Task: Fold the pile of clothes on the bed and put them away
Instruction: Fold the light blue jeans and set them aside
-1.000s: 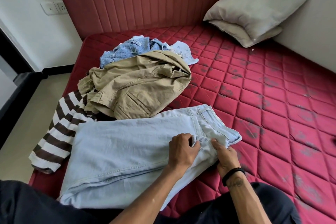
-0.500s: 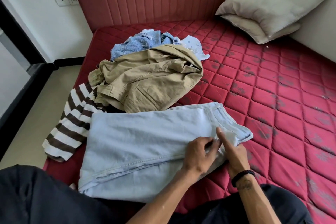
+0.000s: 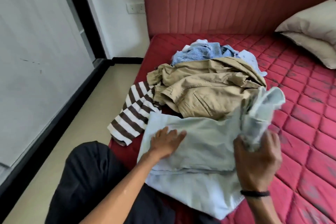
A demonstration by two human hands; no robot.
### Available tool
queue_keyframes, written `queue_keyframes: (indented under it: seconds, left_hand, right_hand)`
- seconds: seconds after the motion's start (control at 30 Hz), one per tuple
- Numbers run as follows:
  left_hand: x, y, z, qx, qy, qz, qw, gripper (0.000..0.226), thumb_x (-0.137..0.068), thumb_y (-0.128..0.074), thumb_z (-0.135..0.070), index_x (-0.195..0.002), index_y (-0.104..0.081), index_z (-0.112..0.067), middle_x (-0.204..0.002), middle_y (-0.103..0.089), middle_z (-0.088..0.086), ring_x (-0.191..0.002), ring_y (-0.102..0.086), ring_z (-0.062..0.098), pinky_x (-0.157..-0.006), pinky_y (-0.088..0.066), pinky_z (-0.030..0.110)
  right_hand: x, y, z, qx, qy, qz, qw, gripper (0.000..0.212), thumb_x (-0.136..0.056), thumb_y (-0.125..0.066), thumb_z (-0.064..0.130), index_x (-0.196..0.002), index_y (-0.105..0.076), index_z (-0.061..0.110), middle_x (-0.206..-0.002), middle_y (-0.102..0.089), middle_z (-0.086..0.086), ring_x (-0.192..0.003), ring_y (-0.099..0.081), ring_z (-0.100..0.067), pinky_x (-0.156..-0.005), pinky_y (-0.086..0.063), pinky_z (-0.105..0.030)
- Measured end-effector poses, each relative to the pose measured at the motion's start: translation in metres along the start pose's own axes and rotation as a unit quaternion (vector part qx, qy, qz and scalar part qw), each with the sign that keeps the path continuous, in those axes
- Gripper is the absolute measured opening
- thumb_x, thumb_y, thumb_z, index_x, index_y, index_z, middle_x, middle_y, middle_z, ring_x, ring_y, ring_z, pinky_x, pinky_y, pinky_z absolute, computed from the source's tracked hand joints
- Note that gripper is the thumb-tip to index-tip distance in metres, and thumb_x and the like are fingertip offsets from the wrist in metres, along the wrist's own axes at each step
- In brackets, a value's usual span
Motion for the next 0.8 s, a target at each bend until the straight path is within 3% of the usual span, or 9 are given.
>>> queue_keyframes:
  seconds: [0.07,0.13,0.2,0.27,0.37,0.47,0.57,0.73,0.8]
  left_hand:
    - [0.011,0.035,0.007,0.254,0.017,0.027,0.967,0.083,-0.092,-0.026,-0.082,-0.151,-0.049,-0.029,-0.152,-0.052,0.007,-0.141,-0.047,0.025,-0.12,-0.031,0.044]
    - [0.02,0.055,0.032,0.484,0.053,0.082,0.87,0.09,-0.085,-0.04,-0.087,-0.14,-0.06,-0.019,-0.128,-0.069,0.014,-0.123,-0.064,0.033,-0.108,-0.047,0.049]
    - [0.023,0.06,0.054,0.587,0.087,0.128,0.795,0.097,-0.081,-0.046,-0.091,-0.134,-0.065,-0.011,-0.129,-0.069,0.022,-0.123,-0.064,0.04,-0.109,-0.047,0.055]
    - [0.016,0.054,0.07,0.612,0.108,0.124,0.774,0.09,-0.084,-0.051,-0.086,-0.131,-0.066,-0.01,-0.129,-0.069,0.022,-0.122,-0.065,0.04,-0.109,-0.047,0.054]
    - [0.007,0.047,0.076,0.489,0.089,0.05,0.866,0.075,-0.072,-0.086,-0.061,-0.129,-0.067,-0.016,-0.123,-0.074,0.008,-0.117,-0.069,0.026,-0.104,-0.052,0.04]
    - [0.001,0.046,0.083,0.354,0.057,-0.014,0.933,0.055,-0.066,-0.098,-0.022,-0.113,-0.072,-0.011,-0.1,-0.077,-0.002,-0.099,-0.072,0.018,-0.079,-0.053,0.02]
    - [0.01,0.059,0.095,0.258,0.083,-0.016,0.963,0.047,-0.064,-0.099,-0.025,-0.1,-0.068,-0.022,-0.096,-0.073,-0.007,-0.091,-0.067,0.01,-0.082,-0.054,0.025]
    - [0.017,0.058,0.108,0.09,0.123,-0.022,0.988,0.073,-0.069,-0.093,-0.047,-0.128,-0.061,-0.017,-0.121,-0.069,-0.001,-0.101,-0.065,0.015,-0.077,-0.053,0.025]
    - [0.015,0.054,0.103,0.144,0.123,-0.017,0.982,0.093,-0.071,-0.089,-0.054,-0.143,-0.044,-0.016,-0.132,-0.063,0.0,-0.112,-0.062,0.018,-0.08,-0.051,0.029]
  right_hand:
    - [0.021,-0.027,0.044,-0.001,0.104,0.067,0.992,0.047,-0.067,-0.072,-0.003,-0.114,-0.071,0.0,-0.11,-0.065,-0.018,-0.094,-0.058,-0.041,-0.084,-0.046,-0.046]
    - [0.054,-0.061,0.077,0.012,0.167,0.15,0.974,0.072,-0.059,-0.074,-0.009,-0.128,-0.071,0.011,-0.122,-0.066,-0.01,-0.097,-0.058,-0.038,-0.086,-0.049,-0.045]
    - [0.101,-0.1,0.087,0.054,0.222,0.266,0.936,0.076,-0.058,-0.07,-0.008,-0.129,-0.069,0.019,-0.125,-0.065,-0.004,-0.098,-0.058,-0.036,-0.083,-0.053,-0.046]
    - [0.143,-0.13,0.086,0.077,0.261,0.378,0.885,0.064,-0.058,-0.065,-0.001,-0.116,-0.069,0.024,-0.12,-0.062,0.003,-0.096,-0.056,-0.033,-0.077,-0.056,-0.046]
    - [0.154,-0.142,0.075,0.041,0.227,0.49,0.841,0.038,-0.063,-0.076,0.028,-0.101,-0.071,0.031,-0.114,-0.065,0.016,-0.094,-0.059,-0.023,-0.077,-0.057,-0.036]
    - [0.111,-0.142,0.071,-0.049,0.104,0.544,0.831,0.055,-0.069,-0.076,0.074,-0.107,-0.076,0.033,-0.108,-0.073,0.02,-0.097,-0.066,0.0,-0.085,-0.054,-0.023]
    - [0.058,-0.144,0.065,-0.034,0.169,0.387,0.906,0.048,-0.091,-0.07,0.058,-0.126,-0.072,0.024,-0.131,-0.07,0.005,-0.123,-0.062,-0.012,-0.105,-0.05,-0.03]
    - [0.09,-0.188,-0.009,0.182,0.218,0.514,0.81,0.064,-0.102,-0.013,0.073,-0.161,-0.018,0.049,-0.172,0.002,0.006,-0.161,-0.002,-0.028,-0.129,-0.007,-0.052]
    - [0.089,-0.192,-0.015,0.195,0.206,0.506,0.815,0.065,-0.101,-0.017,0.074,-0.161,-0.015,0.05,-0.173,-0.001,0.007,-0.16,-0.002,-0.026,-0.128,-0.007,-0.051]
Point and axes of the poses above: each hand's wrist, its own x-axis away from the middle knuckle, its own y-axis out of the back of the hand, z = x × y, the point moved 6 cm from there along -x, towards the middle knuckle
